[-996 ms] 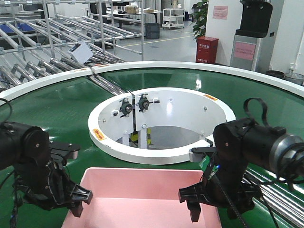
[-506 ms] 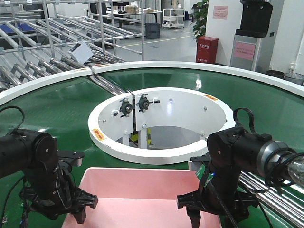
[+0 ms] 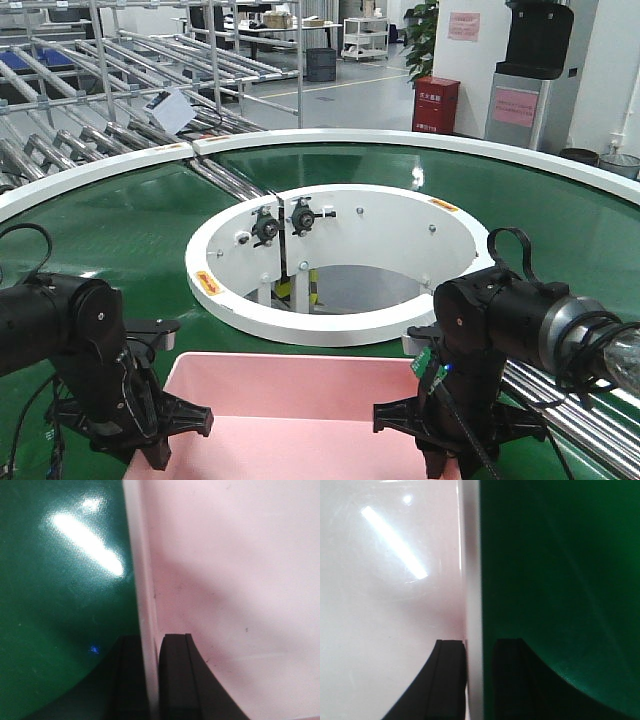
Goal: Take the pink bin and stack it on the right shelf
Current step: 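Close both grippers on opposite side walls of the pink bin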
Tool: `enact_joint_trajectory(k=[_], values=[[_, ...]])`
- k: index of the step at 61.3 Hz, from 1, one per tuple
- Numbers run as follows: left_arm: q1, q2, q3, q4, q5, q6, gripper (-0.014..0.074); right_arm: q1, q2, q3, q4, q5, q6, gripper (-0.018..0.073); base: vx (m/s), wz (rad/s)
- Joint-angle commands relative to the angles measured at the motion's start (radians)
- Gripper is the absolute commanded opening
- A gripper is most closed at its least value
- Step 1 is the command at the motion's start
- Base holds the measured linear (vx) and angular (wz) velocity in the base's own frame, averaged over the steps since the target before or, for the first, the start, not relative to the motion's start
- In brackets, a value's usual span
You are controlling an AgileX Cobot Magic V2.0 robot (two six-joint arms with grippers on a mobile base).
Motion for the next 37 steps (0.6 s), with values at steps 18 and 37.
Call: enact_joint_trajectory(k=[18,37], values=[[-0.001,-0.063,-0.032,0.023,-0.037,-0.002,0.0146,-0.003,-0.065,-0.03,-0.062,-0.005,-0.013,0.008,0.0,0.0],[-0.019,-0.233,-0.032,0.059,-0.057,0.019,0.0146,0.119,-0.251,-0.009,-0.321,-0.029,0.064,0.0046,0.0,0.0]])
